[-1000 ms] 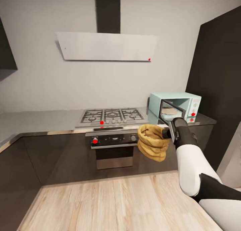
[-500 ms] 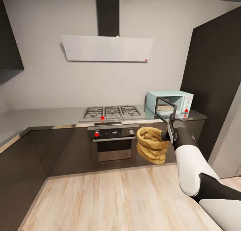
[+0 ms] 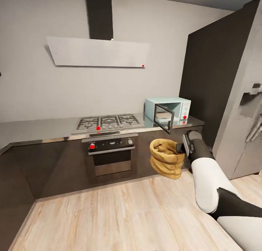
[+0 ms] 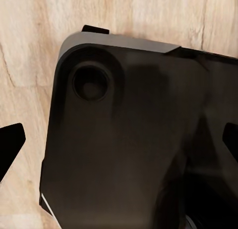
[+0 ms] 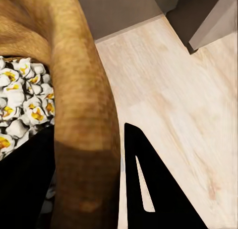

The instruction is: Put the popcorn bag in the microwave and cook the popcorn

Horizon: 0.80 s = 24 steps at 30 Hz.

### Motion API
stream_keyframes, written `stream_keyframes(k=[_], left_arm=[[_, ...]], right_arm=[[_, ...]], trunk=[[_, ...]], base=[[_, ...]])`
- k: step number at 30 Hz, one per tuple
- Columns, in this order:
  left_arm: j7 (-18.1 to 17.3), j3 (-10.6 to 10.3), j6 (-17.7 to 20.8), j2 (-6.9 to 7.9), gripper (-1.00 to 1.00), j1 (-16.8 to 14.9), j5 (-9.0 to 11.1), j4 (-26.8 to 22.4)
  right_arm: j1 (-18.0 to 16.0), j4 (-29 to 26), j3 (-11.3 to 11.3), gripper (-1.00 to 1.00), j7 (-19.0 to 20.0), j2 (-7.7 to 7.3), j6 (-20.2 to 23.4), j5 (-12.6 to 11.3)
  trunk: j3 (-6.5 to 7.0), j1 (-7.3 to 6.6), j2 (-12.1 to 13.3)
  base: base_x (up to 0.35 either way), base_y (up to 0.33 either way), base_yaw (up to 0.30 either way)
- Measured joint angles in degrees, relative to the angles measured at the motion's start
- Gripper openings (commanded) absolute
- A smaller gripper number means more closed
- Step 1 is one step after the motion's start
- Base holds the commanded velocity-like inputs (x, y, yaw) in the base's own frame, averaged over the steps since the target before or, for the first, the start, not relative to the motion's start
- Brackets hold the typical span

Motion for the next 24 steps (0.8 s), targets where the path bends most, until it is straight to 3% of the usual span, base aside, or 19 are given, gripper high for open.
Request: stream_keyframes(k=[17,24], left_arm=[[-0.14,-0.07,0.0,0.01,1.0,0.0,-0.02,-0.03],[-0.24,-0.16,0.0,-0.07,1.0,0.0,-0.13,-0.03]], right_arm=[[0.0,0.0,0.0,-1.0,-0.09,-0.41,0.0,-0.05],[0.0,0.09,0.0,-1.0,-0.01,-1.84,0.0,-0.09]], trunk=[[0.0,0.0,0.0],[0.0,0.0,0.0]], base=[[0.0,0.0,-0.247],[0.0,0.0,-0.247]])
